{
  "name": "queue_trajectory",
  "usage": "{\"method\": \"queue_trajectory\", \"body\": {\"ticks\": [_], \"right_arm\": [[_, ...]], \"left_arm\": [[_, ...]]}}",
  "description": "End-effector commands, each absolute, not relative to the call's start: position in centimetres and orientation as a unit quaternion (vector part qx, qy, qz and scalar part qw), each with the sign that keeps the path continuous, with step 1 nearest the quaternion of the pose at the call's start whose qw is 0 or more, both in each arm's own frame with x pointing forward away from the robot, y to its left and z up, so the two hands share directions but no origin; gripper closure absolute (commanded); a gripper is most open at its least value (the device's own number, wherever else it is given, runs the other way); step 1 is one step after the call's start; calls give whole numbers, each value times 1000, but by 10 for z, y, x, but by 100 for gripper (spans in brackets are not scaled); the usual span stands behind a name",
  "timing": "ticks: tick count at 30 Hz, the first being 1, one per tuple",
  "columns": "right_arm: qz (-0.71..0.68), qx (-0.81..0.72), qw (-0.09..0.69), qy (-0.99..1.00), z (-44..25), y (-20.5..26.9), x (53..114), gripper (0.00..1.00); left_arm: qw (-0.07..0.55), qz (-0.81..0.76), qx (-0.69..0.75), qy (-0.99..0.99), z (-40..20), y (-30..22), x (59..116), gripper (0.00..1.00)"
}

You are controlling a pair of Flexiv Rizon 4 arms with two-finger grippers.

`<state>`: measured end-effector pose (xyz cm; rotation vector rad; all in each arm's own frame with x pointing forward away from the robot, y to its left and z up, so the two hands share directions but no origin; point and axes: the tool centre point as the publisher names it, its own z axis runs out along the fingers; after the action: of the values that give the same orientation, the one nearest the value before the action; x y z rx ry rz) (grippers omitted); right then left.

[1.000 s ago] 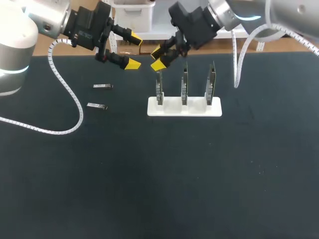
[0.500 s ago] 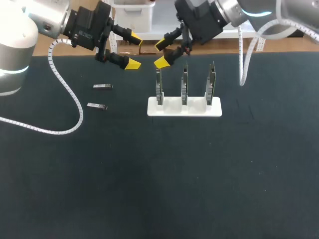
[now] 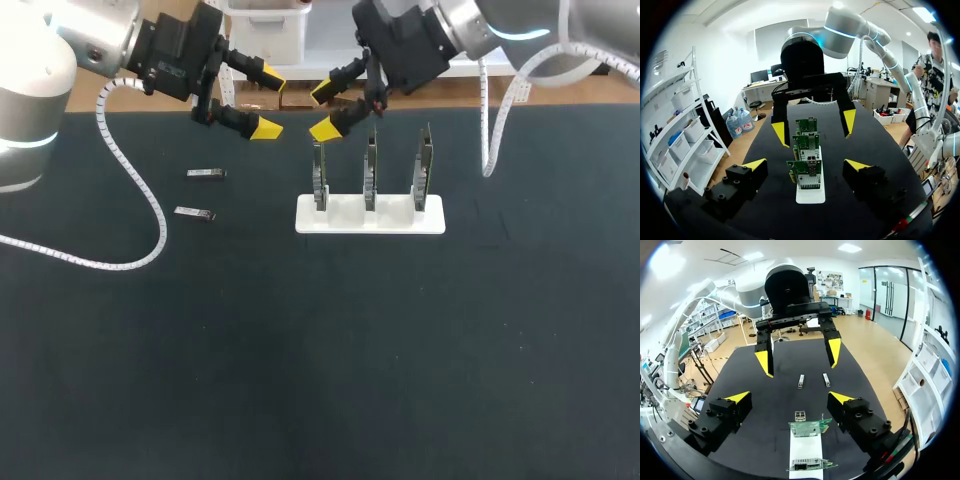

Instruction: Pick up the optical module with the left hand, and insert it into the network port with the right hand.

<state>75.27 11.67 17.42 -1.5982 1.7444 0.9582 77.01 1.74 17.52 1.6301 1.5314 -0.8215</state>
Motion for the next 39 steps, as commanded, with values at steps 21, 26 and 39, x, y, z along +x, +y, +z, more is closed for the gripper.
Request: {"method": "queue_trajectory", "body": {"ticks": [21,26,39], "right_arm": [[351,-611,286,650,178,120,750,100],[343,-611,281,656,176,120,751,100],[344,-600,275,668,161,118,750,100]], "left_arm": [[367,-320,637,598,176,17,772,0],[367,-320,637,598,176,17,772,0],[367,-320,637,598,176,17,772,0]]}}
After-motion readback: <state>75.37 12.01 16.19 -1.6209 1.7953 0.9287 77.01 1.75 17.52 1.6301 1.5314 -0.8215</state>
